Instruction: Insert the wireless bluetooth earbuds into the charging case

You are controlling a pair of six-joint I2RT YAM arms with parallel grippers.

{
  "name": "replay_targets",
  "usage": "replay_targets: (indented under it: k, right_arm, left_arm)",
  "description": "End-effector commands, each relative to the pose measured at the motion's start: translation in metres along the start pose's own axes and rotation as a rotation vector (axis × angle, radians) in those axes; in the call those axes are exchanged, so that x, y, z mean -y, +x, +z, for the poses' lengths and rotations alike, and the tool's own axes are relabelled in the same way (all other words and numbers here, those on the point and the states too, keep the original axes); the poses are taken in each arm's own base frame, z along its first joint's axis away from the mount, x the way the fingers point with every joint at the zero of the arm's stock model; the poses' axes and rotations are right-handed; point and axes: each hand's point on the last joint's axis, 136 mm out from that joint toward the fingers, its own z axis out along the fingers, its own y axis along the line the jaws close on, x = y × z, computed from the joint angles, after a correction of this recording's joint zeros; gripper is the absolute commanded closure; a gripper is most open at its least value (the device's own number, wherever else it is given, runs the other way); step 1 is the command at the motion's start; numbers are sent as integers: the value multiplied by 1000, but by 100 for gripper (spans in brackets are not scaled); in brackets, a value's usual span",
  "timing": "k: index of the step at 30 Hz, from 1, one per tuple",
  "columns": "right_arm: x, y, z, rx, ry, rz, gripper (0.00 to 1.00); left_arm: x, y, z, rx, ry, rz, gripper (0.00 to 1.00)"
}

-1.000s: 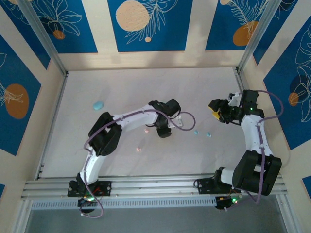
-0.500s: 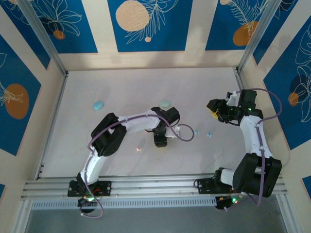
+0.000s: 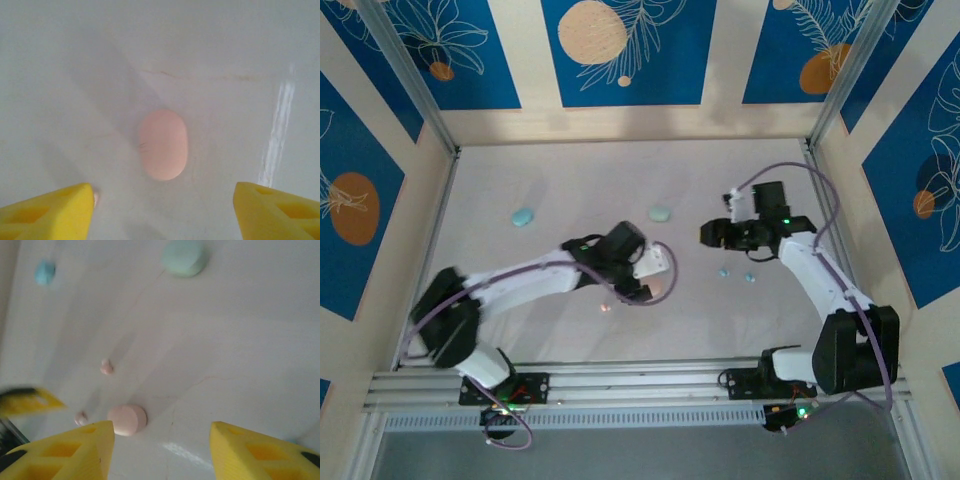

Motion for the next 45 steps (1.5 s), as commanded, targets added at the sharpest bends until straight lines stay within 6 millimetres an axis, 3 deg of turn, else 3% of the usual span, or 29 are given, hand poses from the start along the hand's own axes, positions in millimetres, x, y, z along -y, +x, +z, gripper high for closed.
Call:
replay_targets:
  k: [1,5,9,14,17,24,30,40,45]
  right_arm:
    - [-20,12,19,-88,3,-418,46]
    - [-38,45,49,-227,-64,-780,46]
    - [-41,67,75,-285,-141,-977,46]
    - [-66,84,95,-296,-266,-1102,44]
    - [-70,92,104,-335,-287,-1161,43]
    - [-64,104,120,-384,-288,-1244,44]
    - [-55,102,133,-392,-227,-1266,44]
    - [-54,111,142,-449,-244,-1270,45]
    - [-47,123,146,-508,-246,-1246,50]
  left_arm:
    - [-44,-27,-43,333,-175,-242,18]
    - [-75,-3,-90,535,-284,-462,8]
    - [-92,20,-106,588,-281,-622,7]
    - [-104,41,-102,583,-306,-741,7]
    - [-108,48,-100,599,-315,-777,7]
    - [-117,62,-104,598,-355,-815,6]
    - [-119,70,-105,593,-360,-830,6]
    - [-116,75,-102,586,-343,-834,6]
    - [-117,76,-101,583,-341,-838,6]
